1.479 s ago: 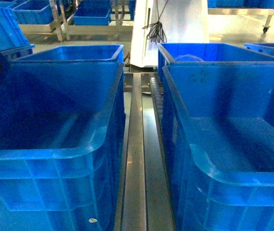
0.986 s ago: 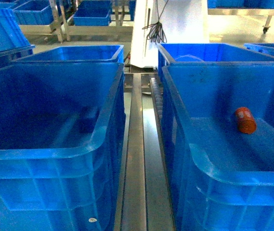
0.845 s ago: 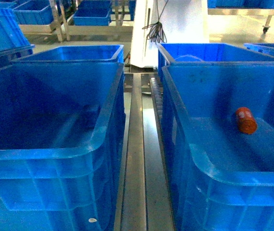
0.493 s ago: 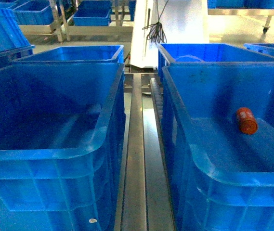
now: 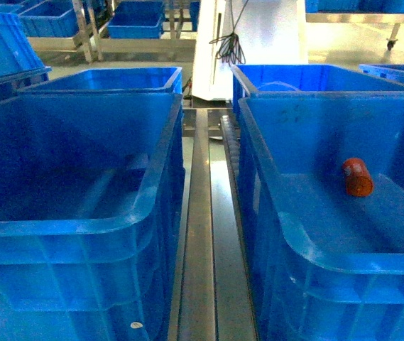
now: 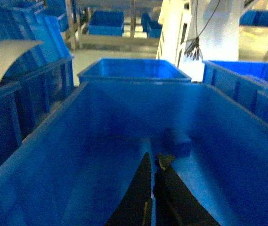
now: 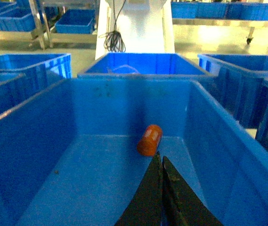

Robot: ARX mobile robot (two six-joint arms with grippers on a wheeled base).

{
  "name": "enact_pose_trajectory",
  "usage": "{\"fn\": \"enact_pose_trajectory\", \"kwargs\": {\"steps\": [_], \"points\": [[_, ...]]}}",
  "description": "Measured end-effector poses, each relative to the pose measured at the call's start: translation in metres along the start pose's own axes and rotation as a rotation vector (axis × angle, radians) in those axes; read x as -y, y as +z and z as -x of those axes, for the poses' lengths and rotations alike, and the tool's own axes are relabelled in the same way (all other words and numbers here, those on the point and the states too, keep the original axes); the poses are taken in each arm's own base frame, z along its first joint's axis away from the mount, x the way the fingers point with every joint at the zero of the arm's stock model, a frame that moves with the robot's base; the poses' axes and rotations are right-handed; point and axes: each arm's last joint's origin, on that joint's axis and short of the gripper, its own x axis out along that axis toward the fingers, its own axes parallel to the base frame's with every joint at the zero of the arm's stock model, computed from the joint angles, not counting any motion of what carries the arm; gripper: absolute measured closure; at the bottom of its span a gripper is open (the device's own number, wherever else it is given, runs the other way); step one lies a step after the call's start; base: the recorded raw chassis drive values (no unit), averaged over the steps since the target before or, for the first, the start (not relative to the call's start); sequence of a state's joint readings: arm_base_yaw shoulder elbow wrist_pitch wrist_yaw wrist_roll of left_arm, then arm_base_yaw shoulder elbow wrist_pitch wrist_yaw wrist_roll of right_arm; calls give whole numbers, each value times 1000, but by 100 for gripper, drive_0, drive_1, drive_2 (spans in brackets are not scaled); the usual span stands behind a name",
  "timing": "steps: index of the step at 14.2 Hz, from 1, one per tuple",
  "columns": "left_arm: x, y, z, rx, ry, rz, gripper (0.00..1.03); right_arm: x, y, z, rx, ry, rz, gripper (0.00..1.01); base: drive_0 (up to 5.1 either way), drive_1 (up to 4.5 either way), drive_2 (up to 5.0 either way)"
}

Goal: Sort blue parts and orange caps into right shelf containers

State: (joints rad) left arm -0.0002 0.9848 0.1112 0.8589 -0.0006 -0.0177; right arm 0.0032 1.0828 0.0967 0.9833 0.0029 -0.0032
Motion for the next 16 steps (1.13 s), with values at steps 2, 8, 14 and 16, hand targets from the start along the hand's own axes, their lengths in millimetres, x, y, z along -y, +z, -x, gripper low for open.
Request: {"fn": "enact_pose_trajectory", "kwargs": {"steps": [2,8,14,16], "points": [[0,-14,12,-24,1,-1,101,1,-6,15,-24,-3,-3,100,0,0,0],[0,-5,40,19,0,-1,101,1,2,43,3,-3,-3,100,0,0,0],[0,-2,61,31,-1,-1,101,1,6,65,18,-3,-3,100,0,0,0],[0,-2,62,31,-1,-1,101,1,6,66,17,-3,-3,100,0,0,0]]}}
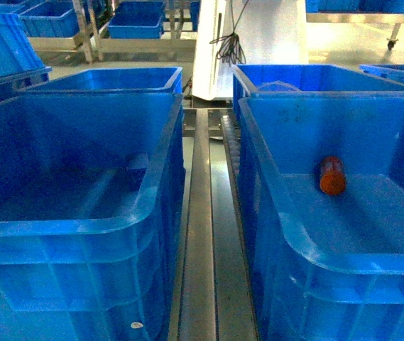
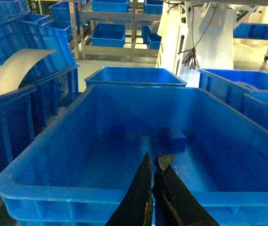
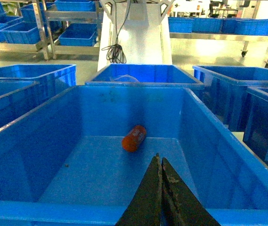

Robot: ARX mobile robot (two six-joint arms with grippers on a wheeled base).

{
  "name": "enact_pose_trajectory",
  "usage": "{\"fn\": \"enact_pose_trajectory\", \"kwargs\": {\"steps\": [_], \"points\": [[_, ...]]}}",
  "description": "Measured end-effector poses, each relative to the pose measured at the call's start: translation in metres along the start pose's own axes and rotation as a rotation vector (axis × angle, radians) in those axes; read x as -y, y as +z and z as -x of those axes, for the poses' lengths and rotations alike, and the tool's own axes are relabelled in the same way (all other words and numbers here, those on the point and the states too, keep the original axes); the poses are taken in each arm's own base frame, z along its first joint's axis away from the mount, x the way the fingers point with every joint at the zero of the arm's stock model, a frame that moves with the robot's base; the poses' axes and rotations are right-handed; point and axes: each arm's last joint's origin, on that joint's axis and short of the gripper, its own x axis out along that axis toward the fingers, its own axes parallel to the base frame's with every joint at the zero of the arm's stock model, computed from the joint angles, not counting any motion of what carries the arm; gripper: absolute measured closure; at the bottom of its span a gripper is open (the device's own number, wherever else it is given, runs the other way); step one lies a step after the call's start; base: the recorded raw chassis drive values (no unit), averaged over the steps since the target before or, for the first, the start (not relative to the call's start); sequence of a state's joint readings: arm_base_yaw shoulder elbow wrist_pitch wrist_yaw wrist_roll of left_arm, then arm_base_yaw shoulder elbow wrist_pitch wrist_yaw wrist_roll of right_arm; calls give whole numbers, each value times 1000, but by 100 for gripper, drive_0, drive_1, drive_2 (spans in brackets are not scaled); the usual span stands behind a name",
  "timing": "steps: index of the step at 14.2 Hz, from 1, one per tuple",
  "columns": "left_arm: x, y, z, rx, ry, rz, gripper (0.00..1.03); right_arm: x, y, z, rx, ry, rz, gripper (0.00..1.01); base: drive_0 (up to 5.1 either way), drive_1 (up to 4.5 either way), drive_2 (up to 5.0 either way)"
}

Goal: Sort blue parts and orange caps into right shelf containers

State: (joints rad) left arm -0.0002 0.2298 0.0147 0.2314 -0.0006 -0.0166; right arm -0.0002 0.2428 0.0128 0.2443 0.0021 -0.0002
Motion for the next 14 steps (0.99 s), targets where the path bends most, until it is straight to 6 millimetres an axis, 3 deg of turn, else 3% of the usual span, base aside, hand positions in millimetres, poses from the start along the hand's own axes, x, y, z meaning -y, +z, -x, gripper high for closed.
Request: {"fn": "enact_pose_trajectory", "kwargs": {"steps": [14], "points": [[0,-4,14,-17,0,-3,101,0,-4,15,-11,3,0,100,0,0,0]]}}
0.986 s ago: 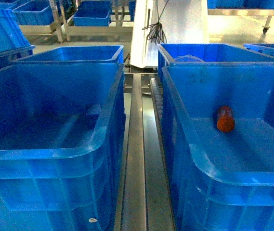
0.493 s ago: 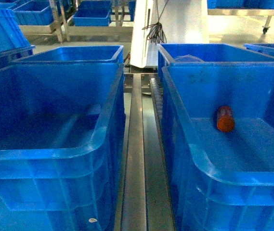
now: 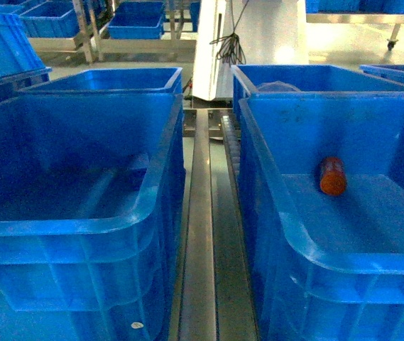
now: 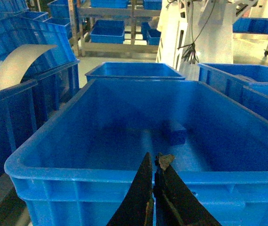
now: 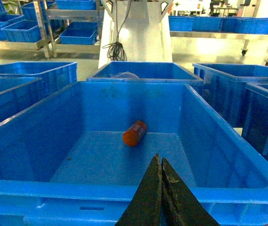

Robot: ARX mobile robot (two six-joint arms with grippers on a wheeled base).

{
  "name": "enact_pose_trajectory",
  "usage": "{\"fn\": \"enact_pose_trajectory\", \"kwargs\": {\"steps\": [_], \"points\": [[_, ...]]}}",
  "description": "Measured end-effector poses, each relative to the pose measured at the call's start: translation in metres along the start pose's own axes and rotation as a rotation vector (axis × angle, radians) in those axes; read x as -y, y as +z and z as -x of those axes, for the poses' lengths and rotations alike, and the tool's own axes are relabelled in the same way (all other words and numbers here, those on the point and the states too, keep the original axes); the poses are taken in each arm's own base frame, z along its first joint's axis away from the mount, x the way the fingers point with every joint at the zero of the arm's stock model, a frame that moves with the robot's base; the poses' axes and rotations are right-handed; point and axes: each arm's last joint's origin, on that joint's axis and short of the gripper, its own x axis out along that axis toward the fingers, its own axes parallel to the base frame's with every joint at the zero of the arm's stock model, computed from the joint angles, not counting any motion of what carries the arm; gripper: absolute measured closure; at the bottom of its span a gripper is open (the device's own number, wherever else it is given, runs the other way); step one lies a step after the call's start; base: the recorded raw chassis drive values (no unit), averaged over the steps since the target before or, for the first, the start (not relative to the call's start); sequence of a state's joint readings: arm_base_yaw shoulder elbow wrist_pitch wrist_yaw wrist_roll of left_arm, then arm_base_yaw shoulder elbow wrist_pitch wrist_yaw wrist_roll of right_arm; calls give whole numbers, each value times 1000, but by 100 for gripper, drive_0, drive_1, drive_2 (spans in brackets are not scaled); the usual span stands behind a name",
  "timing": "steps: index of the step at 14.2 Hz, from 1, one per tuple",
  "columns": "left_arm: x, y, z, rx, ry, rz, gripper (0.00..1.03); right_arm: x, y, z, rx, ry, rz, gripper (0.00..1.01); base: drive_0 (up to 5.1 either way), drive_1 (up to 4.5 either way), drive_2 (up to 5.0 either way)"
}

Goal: Sort blue parts and orange caps into right shelf containers

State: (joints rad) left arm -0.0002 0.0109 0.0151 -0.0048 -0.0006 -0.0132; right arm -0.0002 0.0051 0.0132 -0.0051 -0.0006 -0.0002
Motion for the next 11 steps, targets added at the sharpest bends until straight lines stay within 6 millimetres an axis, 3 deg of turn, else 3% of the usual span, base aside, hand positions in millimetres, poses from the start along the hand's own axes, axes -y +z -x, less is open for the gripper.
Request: {"fn": "enact_pose_trajectory", "kwargs": {"steps": [1,2,8,11], "points": [[0,0,0,0,0,0,101,0,0,0,0,0,0,100,0,0,0],[0,0,0,0,0,0,89,0,0,0,0,0,0,91,0,0,0],[0,0,0,0,0,-2,3,0,0,0,0,0,0,1,0,0,0],[0,0,0,0,0,-2,5,0,0,0,0,0,0,3,0,0,0]]}}
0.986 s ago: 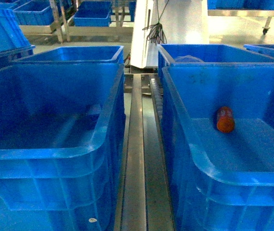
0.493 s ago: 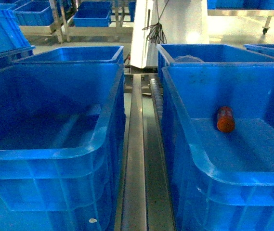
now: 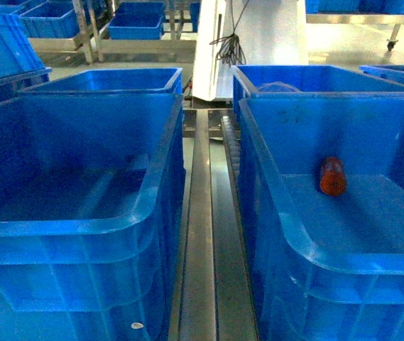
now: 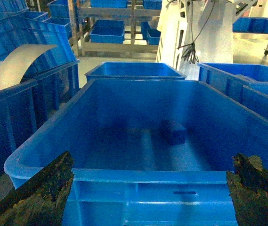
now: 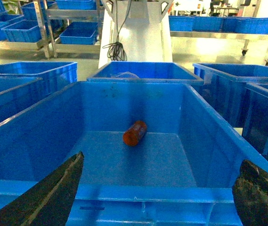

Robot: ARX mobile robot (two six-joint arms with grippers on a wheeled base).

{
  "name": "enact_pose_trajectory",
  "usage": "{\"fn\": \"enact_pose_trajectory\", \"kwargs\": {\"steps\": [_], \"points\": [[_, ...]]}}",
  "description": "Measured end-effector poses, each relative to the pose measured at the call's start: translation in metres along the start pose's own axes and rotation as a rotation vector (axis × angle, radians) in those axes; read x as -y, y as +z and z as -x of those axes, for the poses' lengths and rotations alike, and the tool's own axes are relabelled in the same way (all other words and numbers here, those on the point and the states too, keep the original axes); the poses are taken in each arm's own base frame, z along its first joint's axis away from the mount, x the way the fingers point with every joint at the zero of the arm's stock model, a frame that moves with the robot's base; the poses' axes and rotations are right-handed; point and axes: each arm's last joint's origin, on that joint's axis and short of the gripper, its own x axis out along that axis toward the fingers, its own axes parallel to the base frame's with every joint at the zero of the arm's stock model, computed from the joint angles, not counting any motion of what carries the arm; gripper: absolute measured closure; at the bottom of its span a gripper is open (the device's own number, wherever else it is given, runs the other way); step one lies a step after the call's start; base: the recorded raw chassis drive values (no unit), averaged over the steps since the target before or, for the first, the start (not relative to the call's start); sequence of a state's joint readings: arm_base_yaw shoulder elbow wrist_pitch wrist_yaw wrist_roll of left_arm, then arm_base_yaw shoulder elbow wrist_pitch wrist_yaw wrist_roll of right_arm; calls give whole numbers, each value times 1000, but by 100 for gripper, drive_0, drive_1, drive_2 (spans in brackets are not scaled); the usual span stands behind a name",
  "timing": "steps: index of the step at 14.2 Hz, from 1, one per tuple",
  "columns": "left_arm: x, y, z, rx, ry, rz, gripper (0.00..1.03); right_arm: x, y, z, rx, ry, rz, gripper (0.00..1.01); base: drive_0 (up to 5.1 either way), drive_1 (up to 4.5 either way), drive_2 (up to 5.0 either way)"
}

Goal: Sort blue parts and orange caps into right shelf containers

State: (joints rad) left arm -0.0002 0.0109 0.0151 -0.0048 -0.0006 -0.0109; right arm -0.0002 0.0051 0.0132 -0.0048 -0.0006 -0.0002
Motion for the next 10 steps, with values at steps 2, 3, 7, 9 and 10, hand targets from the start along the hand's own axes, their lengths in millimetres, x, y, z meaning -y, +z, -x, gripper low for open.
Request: {"fn": "enact_pose_trajectory", "kwargs": {"steps": [2,3,7,9,10], "points": [[0,0,0,0,0,0,5,0,0,0,-1,0,0,3,0,0,0],[0,0,0,0,0,0,5,0,0,0,0,0,0,3,0,0,0],[0,0,0,0,0,0,5,0,0,0,0,0,0,3,0,0,0],[0,0,0,0,0,0,5,0,0,0,0,0,0,3,0,0,0],[0,0,0,0,0,0,5,0,0,0,-1,0,0,3,0,0,0]]}}
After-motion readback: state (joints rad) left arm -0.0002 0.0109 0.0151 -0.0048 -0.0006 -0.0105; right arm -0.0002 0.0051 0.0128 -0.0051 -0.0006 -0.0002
